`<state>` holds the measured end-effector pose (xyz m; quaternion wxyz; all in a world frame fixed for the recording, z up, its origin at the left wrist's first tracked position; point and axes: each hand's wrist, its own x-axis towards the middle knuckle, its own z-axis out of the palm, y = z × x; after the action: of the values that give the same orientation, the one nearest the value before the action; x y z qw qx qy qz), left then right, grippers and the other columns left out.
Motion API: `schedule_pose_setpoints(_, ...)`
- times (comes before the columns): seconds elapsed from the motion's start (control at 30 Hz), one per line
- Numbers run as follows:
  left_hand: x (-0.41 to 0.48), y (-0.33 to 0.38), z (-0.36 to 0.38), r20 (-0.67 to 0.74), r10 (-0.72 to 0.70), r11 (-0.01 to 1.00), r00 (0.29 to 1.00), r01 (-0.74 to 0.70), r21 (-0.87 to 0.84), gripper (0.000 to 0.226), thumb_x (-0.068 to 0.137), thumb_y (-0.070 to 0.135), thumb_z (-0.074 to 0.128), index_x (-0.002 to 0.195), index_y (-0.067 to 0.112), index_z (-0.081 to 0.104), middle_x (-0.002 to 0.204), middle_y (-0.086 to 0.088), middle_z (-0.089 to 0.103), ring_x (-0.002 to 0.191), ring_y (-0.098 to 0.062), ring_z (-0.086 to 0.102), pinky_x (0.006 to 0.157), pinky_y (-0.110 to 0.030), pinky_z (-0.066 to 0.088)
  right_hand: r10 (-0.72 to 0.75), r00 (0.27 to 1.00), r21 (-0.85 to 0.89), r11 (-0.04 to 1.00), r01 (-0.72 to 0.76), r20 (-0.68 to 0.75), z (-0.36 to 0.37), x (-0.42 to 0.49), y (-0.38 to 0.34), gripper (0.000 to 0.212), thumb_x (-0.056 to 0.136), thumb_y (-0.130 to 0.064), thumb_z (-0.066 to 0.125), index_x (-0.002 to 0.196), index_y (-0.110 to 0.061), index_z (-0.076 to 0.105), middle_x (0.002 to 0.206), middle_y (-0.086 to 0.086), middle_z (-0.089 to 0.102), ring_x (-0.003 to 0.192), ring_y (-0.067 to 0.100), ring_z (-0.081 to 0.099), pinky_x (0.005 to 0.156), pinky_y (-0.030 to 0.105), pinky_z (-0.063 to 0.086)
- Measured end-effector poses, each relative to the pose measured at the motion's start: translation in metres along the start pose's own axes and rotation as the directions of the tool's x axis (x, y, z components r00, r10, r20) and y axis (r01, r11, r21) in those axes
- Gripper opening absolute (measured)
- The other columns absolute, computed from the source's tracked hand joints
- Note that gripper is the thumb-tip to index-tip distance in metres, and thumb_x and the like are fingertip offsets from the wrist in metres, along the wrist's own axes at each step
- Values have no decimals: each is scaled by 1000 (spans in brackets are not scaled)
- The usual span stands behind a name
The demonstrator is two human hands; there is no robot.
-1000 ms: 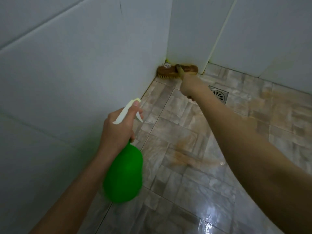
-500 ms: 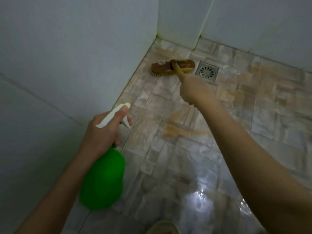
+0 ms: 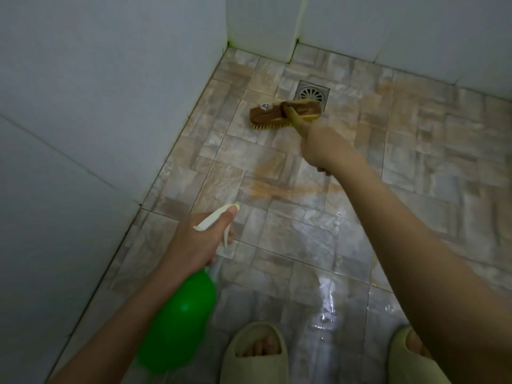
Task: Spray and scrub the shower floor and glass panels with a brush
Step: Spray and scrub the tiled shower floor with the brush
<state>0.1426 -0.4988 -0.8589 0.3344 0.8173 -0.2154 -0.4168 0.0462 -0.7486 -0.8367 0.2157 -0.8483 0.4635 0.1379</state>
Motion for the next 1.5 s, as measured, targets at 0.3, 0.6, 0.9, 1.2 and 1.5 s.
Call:
schedule_pose_setpoints(0.3, 8, 12, -9, 2, 29, 1000, 1000, -29, -5, 52, 93, 63, 51, 79, 22, 78, 57, -19, 64, 36, -13, 50, 41, -17, 41, 52, 998, 18, 998, -53, 26, 29, -51, 1, 87, 90, 2, 34, 150, -43, -11, 93, 11, 52, 59, 21, 52, 53, 37, 48)
schedule_pose_setpoints(0.6, 10, 7, -15, -61, 87, 987, 994, -94, -128, 55, 66, 85, 48, 81, 40, 76, 89, -21, 75, 39, -24, 51, 54, -38, 48, 24, 996, 56, 998, -29, 83, 14, -70, -1, 83, 92, 0, 33, 151, -44, -6, 103, 16, 54, 57, 19, 50, 54, 35, 48)
schedule_pose_setpoints(0.9, 5, 7, -18, -89, 69, 980, 994, -84, -182, 33, 88, 64, 56, 76, 40, 74, 88, 1, 78, 43, -22, 50, 51, -32, 46, 22, 1000, -8, 1000, -22, 16, 53, -92, -13, 87, 95, 0, 37, 148, -42, -18, 67, 4, 47, 49, 18, 45, 41, 29, 31)
schedule_pose_setpoints(1.2, 3, 9, -20, -85, 81, 975, 993, -96, -200, 29, 96, 53, 56, 79, 35, 71, 88, 0, 78, 42, -22, 48, 48, -27, 43, 55, 998, -36, 998, -57, -37, 77, -139, -30, 87, 94, 1, 38, 150, -30, -20, 58, 1, 39, 46, 14, 39, 41, 28, 26)
schedule_pose_setpoints(1.5, 1, 17, -17, -85, 97, 975, 992, -112, -193, 35, 86, 66, 56, 69, 41, 74, 90, -9, 78, 45, -25, 51, 53, -31, 45, 21, 996, -62, 998, -16, 84, 70, -197, -26, 86, 95, -2, 37, 148, -30, -25, 63, -1, 40, 47, 12, 39, 40, 26, 26)
